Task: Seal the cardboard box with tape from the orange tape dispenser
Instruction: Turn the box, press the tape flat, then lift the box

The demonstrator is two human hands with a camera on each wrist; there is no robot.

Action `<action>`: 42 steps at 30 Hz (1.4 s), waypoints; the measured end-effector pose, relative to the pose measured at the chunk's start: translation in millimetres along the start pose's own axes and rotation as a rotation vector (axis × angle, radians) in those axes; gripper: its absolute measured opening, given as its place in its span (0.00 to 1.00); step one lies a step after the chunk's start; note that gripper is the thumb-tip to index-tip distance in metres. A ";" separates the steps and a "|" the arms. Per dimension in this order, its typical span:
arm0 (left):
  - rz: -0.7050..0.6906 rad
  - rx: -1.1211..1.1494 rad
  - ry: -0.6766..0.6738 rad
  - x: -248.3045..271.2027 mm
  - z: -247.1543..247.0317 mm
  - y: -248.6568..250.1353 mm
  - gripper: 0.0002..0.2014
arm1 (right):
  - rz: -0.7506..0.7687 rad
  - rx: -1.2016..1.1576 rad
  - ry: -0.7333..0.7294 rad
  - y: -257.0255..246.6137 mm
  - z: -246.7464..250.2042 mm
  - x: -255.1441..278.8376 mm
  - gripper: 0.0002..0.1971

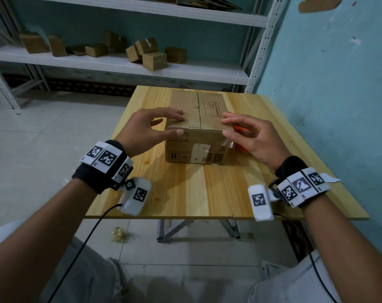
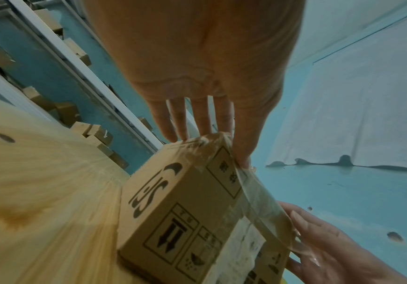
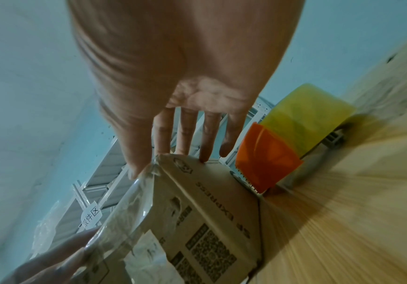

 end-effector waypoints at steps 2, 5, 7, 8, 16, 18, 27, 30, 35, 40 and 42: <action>-0.001 0.005 -0.004 -0.6 -0.4 -0.9 0.18 | 0.002 0.000 0.014 -0.1 -0.2 0.1 0.16; -0.003 0.009 -0.004 -1.1 -0.5 -1.6 0.17 | 0.001 -0.001 0.037 1.7 -0.1 -0.7 0.18; 0.001 0.018 -0.008 -1.2 -0.5 -2.2 0.17 | 0.008 0.005 0.047 2.2 -0.6 -1.4 0.19; 0.003 0.020 -0.011 -1.0 -0.7 -2.3 0.17 | 0.010 0.010 0.049 2.3 -0.8 -1.7 0.19; -0.003 -0.011 -0.027 -0.2 -0.3 -1.6 0.19 | 0.008 0.042 0.018 1.2 -1.1 -0.2 0.21; 0.002 -0.016 -0.030 -0.1 -0.4 -2.2 0.18 | 0.006 0.056 0.012 0.5 -1.0 0.2 0.22; 0.006 -0.012 -0.070 1.2 -0.7 -3.0 0.20 | -0.012 0.038 -0.024 1.9 0.0 0.5 0.21; -0.009 -0.017 -0.060 1.6 -0.3 -3.0 0.19 | 0.007 0.054 -0.015 2.1 -0.7 -0.1 0.21; -0.016 -0.018 -0.062 1.4 -0.1 -3.9 0.19 | 0.004 0.046 -0.027 3.1 -1.0 0.6 0.22; -0.019 -0.023 -0.087 1.4 -0.7 -4.1 0.20 | -0.005 0.032 -0.052 5.5 -1.0 1.1 0.22; -0.024 -0.023 -0.078 1.7 -0.4 -3.8 0.20 | -0.004 0.038 -0.050 5.1 -0.9 1.1 0.22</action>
Point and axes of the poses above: each hand's wrist, its own x-axis away from the middle knuckle, its own z-axis out of the back of the hand, y = z × x, the point moved 10 cm from there along -x, towards the middle knuckle, and after that the axes turned 4 degrees about z, right-handed, at the moved point
